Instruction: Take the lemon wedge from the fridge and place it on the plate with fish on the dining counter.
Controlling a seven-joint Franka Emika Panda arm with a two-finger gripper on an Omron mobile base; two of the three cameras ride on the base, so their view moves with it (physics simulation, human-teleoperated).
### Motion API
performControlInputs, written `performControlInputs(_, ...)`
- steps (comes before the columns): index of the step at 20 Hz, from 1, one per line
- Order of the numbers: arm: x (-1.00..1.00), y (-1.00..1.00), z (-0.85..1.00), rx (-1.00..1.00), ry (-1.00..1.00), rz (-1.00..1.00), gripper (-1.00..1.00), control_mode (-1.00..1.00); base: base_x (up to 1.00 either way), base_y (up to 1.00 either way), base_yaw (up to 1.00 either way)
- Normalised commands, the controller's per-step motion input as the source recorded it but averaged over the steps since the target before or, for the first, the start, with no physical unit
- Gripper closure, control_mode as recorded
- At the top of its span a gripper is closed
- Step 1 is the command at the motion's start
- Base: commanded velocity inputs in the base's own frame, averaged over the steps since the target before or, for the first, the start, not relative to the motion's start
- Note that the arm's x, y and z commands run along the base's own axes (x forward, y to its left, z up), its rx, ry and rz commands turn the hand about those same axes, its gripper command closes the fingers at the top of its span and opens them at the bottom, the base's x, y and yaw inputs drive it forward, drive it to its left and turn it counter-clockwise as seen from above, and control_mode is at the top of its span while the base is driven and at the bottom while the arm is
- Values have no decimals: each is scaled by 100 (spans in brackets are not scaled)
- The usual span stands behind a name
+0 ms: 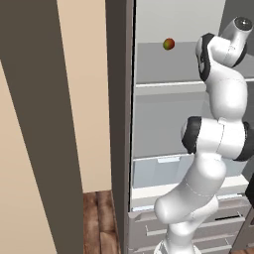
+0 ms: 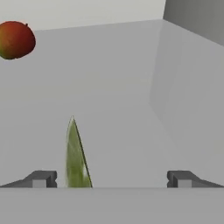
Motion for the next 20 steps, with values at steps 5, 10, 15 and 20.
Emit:
performControlInputs(5, 18, -1, -11, 0, 2, 0, -100, -100, 0, 0, 0)
performControlInputs(10, 14, 0, -4, 0, 4, 0, 100, -100, 0, 0, 0)
performControlInputs(15, 0, 0, 0, 0, 0, 0, 100, -100, 0, 0, 0)
performControlInputs(20, 0, 0, 0, 0, 0, 0, 100, -100, 0, 0, 0)
